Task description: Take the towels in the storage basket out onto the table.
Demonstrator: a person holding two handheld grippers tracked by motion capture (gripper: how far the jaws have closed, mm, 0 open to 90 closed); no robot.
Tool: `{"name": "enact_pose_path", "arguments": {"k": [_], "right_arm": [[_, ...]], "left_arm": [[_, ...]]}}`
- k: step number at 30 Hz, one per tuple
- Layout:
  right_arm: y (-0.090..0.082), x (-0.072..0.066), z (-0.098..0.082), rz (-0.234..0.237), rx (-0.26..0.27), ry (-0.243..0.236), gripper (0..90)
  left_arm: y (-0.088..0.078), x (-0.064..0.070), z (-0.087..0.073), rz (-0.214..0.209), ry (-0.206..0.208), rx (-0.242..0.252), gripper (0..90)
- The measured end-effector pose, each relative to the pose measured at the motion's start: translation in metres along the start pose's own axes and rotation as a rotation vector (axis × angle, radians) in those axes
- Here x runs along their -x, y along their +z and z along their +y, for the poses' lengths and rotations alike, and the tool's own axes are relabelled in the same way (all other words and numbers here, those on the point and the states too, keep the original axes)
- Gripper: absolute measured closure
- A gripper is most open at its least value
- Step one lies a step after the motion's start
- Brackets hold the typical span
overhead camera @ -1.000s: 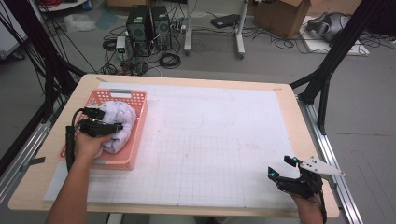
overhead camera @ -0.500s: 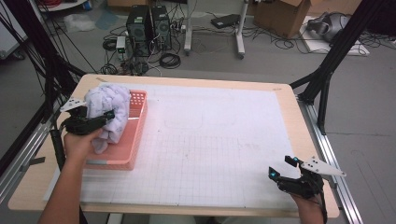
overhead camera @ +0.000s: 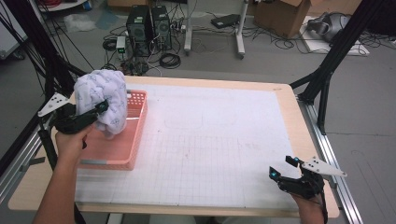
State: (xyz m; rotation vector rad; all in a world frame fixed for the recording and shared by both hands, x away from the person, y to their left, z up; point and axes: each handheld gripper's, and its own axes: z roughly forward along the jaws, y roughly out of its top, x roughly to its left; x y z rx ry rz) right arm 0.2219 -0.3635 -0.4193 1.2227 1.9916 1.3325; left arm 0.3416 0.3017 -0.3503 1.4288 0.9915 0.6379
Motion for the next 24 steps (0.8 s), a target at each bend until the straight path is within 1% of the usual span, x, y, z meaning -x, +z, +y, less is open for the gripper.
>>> {"name": "enact_pose_path", "arguments": {"k": [4, 7, 8, 9, 12, 13, 15, 16, 19, 24], "right_arm": [[0.000, 0.000, 0.000, 0.003, 0.000, -0.005, 16.3], [0.000, -0.001, 0.000, 0.004, 0.000, -0.005, 16.3], [0.000, -0.001, 0.000, 0.003, 0.001, -0.003, 16.3], [0.000, -0.001, 0.000, 0.003, 0.001, -0.003, 16.3], [0.000, -0.001, 0.000, 0.005, 0.000, -0.006, 16.3], [0.000, -0.001, 0.000, 0.005, 0.000, -0.007, 16.3], [0.000, -0.002, 0.000, 0.007, -0.002, -0.004, 16.4], [0.000, -0.002, 0.000, 0.007, -0.002, -0.011, 16.3], [0.001, -0.002, 0.000, 0.008, -0.001, -0.013, 16.3], [0.001, -0.003, 0.001, 0.010, 0.000, -0.016, 16.3]], "left_arm": [[-0.003, 0.002, 0.004, -0.048, -0.003, 0.057, 57.4], [-0.005, 0.004, 0.009, -0.084, -0.002, 0.088, 57.4], [-0.006, 0.007, 0.014, -0.110, -0.002, 0.107, 57.4], [-0.006, 0.007, 0.014, -0.110, -0.002, 0.107, 57.4], [-0.008, 0.010, 0.020, -0.166, 0.003, 0.132, 57.4], [-0.009, 0.012, 0.022, -0.184, 0.011, 0.137, 57.4], [-0.010, 0.016, 0.026, -0.215, 0.011, 0.154, 57.4], [-0.010, 0.017, 0.028, -0.229, 0.016, 0.162, 57.4], [-0.010, 0.024, 0.035, -0.270, 0.018, 0.186, 57.4], [-0.004, 0.039, 0.044, -0.333, 0.030, 0.198, 57.3]]}}
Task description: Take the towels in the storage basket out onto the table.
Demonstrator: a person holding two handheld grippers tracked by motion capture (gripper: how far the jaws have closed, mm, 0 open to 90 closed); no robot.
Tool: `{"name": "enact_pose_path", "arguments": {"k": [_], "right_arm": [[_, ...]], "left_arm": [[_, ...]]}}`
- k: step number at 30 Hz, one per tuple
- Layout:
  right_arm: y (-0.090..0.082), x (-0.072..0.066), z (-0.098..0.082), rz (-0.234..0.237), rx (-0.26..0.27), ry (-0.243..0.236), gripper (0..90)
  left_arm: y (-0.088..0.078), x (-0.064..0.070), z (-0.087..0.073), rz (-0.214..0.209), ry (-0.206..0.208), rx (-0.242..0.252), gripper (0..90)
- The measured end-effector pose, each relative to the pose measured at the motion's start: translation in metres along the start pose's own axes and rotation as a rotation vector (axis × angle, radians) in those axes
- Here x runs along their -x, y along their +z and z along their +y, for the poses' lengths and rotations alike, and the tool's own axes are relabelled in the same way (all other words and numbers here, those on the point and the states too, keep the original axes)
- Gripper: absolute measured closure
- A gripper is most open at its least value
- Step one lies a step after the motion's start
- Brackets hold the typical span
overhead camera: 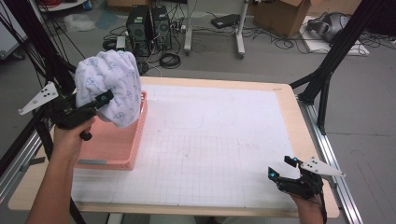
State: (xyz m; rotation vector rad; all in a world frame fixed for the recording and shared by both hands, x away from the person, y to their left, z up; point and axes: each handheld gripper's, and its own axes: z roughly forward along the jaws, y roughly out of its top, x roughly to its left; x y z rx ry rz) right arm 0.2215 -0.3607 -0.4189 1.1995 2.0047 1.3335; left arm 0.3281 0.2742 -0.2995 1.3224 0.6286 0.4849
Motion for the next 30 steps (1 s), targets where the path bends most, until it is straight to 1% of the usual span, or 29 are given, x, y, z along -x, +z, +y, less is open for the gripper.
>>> {"name": "enact_pose_path", "arguments": {"k": [1, 4, 7, 11, 15, 18, 24, 26, 30], "right_arm": [[0.000, 0.000, 0.000, 0.001, 0.001, 0.001, 16.3], [0.000, 0.000, 0.000, 0.002, -0.003, 0.001, 16.3], [0.000, -0.001, 0.000, 0.004, -0.004, -0.001, 16.3], [0.000, -0.001, 0.000, 0.005, -0.004, -0.005, 16.4], [0.000, -0.001, 0.000, 0.006, -0.003, -0.003, 16.3], [0.000, 0.000, 0.000, 0.007, -0.001, -0.007, 16.3], [0.000, -0.001, -0.001, 0.008, -0.010, -0.008, 16.3], [0.000, 0.000, -0.002, 0.008, -0.011, -0.010, 16.3], [-0.001, 0.003, -0.002, 0.005, -0.005, -0.004, 16.3]], "left_arm": [[0.003, 0.002, 0.000, -0.015, 0.004, -0.001, 57.3], [0.013, 0.011, -0.001, -0.056, -0.002, 0.011, 57.2], [0.025, 0.020, -0.005, -0.095, -0.002, 0.002, 57.1], [0.045, 0.034, -0.012, -0.142, -0.002, -0.015, 56.9], [0.066, 0.047, -0.019, -0.187, -0.009, -0.022, 56.8], [0.081, 0.055, -0.026, -0.218, -0.008, -0.038, 56.8], [0.109, 0.067, -0.043, -0.257, -0.016, -0.074, 56.8], [0.121, 0.072, -0.049, -0.274, -0.019, -0.078, 56.8], [0.143, 0.079, -0.063, -0.294, -0.015, -0.096, 56.7]]}}
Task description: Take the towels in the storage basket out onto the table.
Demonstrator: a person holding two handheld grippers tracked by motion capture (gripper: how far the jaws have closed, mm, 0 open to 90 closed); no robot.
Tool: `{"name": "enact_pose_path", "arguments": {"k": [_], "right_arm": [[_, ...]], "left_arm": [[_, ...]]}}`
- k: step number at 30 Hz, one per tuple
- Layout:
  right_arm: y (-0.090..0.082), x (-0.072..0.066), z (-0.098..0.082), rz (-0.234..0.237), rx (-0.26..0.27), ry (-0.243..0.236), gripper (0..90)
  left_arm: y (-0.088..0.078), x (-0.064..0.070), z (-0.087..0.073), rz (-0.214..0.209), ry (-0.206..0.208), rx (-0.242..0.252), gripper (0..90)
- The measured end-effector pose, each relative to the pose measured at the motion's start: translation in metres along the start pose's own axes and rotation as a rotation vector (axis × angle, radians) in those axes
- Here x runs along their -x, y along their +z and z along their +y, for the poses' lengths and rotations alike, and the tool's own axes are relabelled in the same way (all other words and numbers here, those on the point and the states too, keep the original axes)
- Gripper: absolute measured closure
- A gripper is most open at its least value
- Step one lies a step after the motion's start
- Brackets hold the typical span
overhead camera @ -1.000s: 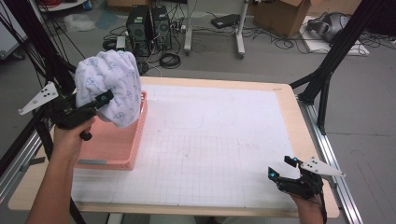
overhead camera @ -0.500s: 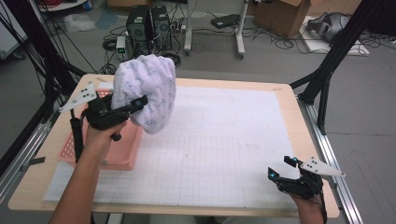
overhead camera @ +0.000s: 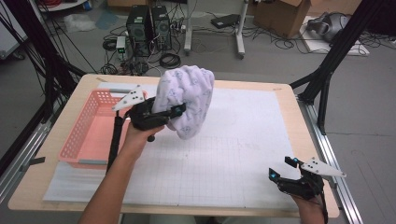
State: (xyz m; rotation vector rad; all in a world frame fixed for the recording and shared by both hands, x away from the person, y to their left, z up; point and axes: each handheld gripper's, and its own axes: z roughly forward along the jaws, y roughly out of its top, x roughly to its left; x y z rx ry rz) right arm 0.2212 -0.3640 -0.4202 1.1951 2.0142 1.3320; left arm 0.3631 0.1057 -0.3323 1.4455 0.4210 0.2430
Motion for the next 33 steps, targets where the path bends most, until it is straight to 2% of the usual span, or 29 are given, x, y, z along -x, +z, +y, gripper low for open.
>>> {"name": "enact_pose_path", "arguments": {"k": [3, 6, 11, 19, 22, 25, 27, 30, 33], "right_arm": [[0.001, 0.001, 0.000, 0.000, -0.003, 0.002, 16.3], [0.001, 0.002, -0.001, 0.001, -0.005, 0.001, 16.3], [0.001, 0.002, -0.001, 0.001, -0.005, 0.009, 16.3], [-0.002, 0.005, -0.003, -0.004, -0.002, 0.018, 16.3], [-0.003, 0.005, -0.003, -0.004, 0.000, 0.019, 16.3], [-0.002, 0.004, -0.003, -0.002, -0.002, 0.020, 16.3], [-0.002, 0.004, -0.003, 0.000, -0.005, 0.017, 16.3], [-0.002, 0.004, -0.003, 0.001, -0.003, 0.017, 16.3], [-0.001, 0.005, -0.003, 0.001, -0.004, 0.019, 16.3]], "left_arm": [[0.021, 0.000, -0.013, -0.004, -0.003, -0.034, 56.7], [0.043, 0.003, -0.026, -0.018, 0.003, -0.088, 56.4], [0.071, 0.004, -0.046, -0.025, -0.015, -0.153, 55.7], [0.099, -0.001, -0.077, 0.050, -0.035, -0.308, 54.0], [0.104, -0.003, -0.087, 0.082, -0.049, -0.360, 50.7], [0.107, -0.003, -0.090, 0.128, -0.088, -0.381, 35.4], [0.104, -0.003, -0.087, 0.152, -0.106, -0.386, 25.3], [0.097, -0.002, -0.077, 0.185, -0.075, -0.406, 23.5], [0.086, 0.003, -0.065, 0.181, -0.060, -0.410, 23.0]]}}
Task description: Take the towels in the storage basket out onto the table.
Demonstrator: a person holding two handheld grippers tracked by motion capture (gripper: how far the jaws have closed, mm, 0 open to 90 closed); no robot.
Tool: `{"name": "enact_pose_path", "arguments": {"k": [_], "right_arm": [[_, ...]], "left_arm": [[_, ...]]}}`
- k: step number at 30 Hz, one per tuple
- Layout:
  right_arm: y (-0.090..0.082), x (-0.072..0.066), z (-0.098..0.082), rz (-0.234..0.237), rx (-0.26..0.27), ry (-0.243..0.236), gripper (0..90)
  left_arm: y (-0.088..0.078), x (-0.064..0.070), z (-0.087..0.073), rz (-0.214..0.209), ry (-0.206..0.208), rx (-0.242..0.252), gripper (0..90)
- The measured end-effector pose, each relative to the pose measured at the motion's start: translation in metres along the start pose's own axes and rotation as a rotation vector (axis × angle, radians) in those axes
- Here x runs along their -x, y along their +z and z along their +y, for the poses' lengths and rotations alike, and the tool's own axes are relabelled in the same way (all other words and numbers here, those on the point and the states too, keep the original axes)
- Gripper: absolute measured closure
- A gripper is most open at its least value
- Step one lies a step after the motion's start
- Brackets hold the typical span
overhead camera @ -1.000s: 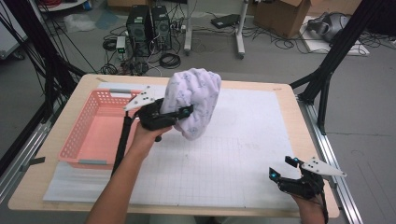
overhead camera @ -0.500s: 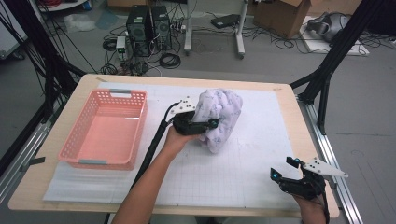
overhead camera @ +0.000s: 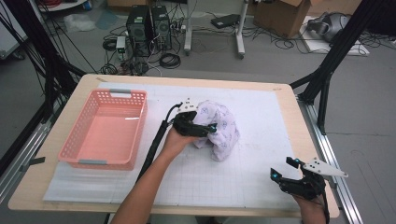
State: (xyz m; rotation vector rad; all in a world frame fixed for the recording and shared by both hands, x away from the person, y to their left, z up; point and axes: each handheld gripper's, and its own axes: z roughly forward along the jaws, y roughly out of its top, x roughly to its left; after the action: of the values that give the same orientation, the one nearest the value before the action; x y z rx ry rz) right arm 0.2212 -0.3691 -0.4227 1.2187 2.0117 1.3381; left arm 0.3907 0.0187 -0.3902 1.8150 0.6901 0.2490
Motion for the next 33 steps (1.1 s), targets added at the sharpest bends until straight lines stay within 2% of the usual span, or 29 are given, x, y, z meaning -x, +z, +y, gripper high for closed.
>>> {"name": "enact_pose_path", "arguments": {"k": [1, 3, 4, 6, 11, 14, 21, 33], "right_arm": [[0.000, 0.000, 0.000, -0.001, 0.000, -0.003, 16.3], [0.001, 0.000, 0.000, -0.002, -0.005, 0.001, 16.3], [0.001, 0.000, 0.000, -0.003, -0.005, 0.005, 16.3], [0.001, 0.000, 0.000, -0.001, -0.003, 0.009, 16.4], [0.003, 0.000, 0.000, 0.000, -0.007, -0.005, 16.3], [0.004, 0.000, 0.001, 0.003, -0.004, 0.003, 16.4], [0.007, 0.000, 0.003, 0.002, 0.000, 0.010, 16.3], [0.009, 0.001, 0.003, 0.001, -0.008, 0.016, 16.3]], "left_arm": [[-0.006, 0.003, 0.002, -0.001, 0.006, 0.017, 21.3], [-0.019, 0.009, 0.003, 0.015, 0.031, 0.092, 19.7], [-0.024, 0.010, 0.003, 0.026, 0.044, 0.102, 19.7], [-0.031, 0.012, 0.003, 0.021, 0.032, 0.088, 19.7], [-0.050, 0.017, -0.008, 0.015, 0.021, 0.101, 19.8], [-0.057, 0.021, -0.016, 0.022, 0.022, 0.100, 19.8], [-0.065, 0.024, -0.028, 0.024, 0.004, 0.116, 20.8], [-0.079, 0.024, -0.041, 0.036, 0.001, 0.113, 20.8]]}}
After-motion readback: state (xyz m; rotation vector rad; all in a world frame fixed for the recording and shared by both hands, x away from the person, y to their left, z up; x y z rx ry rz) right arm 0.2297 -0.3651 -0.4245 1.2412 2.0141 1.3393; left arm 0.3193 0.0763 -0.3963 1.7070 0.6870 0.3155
